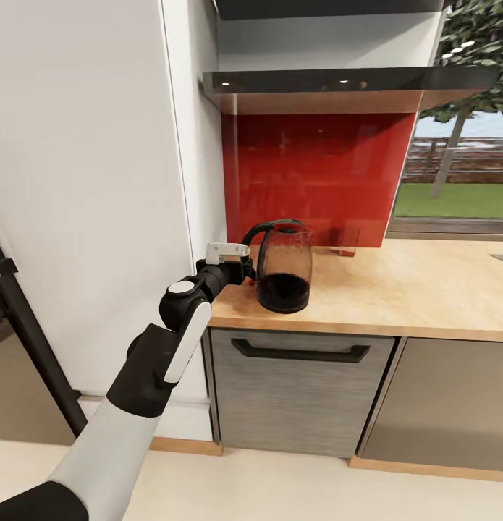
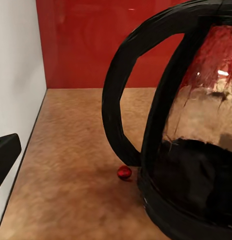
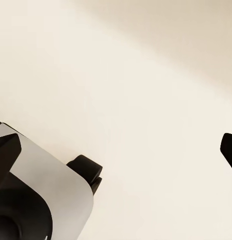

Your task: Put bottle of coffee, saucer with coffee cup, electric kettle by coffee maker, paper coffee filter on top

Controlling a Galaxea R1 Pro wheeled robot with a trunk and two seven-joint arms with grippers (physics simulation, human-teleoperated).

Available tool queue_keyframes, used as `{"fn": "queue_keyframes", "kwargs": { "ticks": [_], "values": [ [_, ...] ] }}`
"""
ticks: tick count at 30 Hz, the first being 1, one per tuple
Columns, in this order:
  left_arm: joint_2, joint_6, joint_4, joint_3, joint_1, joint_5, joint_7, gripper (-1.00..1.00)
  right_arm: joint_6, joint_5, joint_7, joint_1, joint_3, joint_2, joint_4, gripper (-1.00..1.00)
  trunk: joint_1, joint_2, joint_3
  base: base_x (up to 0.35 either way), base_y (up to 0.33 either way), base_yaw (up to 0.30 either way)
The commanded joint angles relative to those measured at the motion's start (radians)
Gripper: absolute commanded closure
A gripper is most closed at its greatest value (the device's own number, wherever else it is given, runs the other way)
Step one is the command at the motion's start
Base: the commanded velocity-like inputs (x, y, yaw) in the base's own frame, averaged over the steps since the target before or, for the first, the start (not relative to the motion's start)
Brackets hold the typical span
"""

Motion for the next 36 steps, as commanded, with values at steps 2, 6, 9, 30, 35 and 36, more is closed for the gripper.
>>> {"fn": "queue_keyframes", "kwargs": {
  "ticks": [2,6,9,30,35,36],
  "values": [
    [0.0,0.003,-0.001,-0.001,-0.001,0.011,0.009,-1.0,-0.002,-0.01,0.003,-0.001,0.006,-0.001,0.0,-1.0,0.0,-0.001,-0.001,0.006,0.006,0.0],
    [0.0,0.003,-0.001,-0.001,-0.001,0.01,0.009,-1.0,-0.002,-0.01,0.003,-0.001,0.006,-0.001,0.0,-1.0,0.0,-0.001,-0.001,0.019,0.003,0.0],
    [0.0,0.003,-0.001,-0.001,-0.001,0.011,0.009,-1.0,-0.002,-0.01,0.003,-0.001,0.006,-0.001,0.0,-1.0,0.0,-0.001,-0.001,0.093,0.001,0.0],
    [0.0,0.003,0.0,-0.001,-0.001,0.01,0.009,-1.0,-0.002,-0.01,0.001,-0.001,0.006,-0.001,0.0,-1.0,0.0,-0.001,-0.001,0.055,0.0,0.0],
    [0.0,0.003,0.0,-0.001,-0.001,0.01,0.009,-1.0,-0.002,-0.01,0.001,-0.001,0.006,-0.001,0.0,-1.0,0.0,-0.001,-0.001,0.021,0.0,0.0],
    [0.0,0.003,0.0,-0.001,-0.001,0.01,0.009,-1.0,-0.002,-0.01,0.001,-0.001,0.006,-0.001,0.0,-1.0,0.0,-0.001,-0.001,0.112,0.0,0.0]
  ]
}}
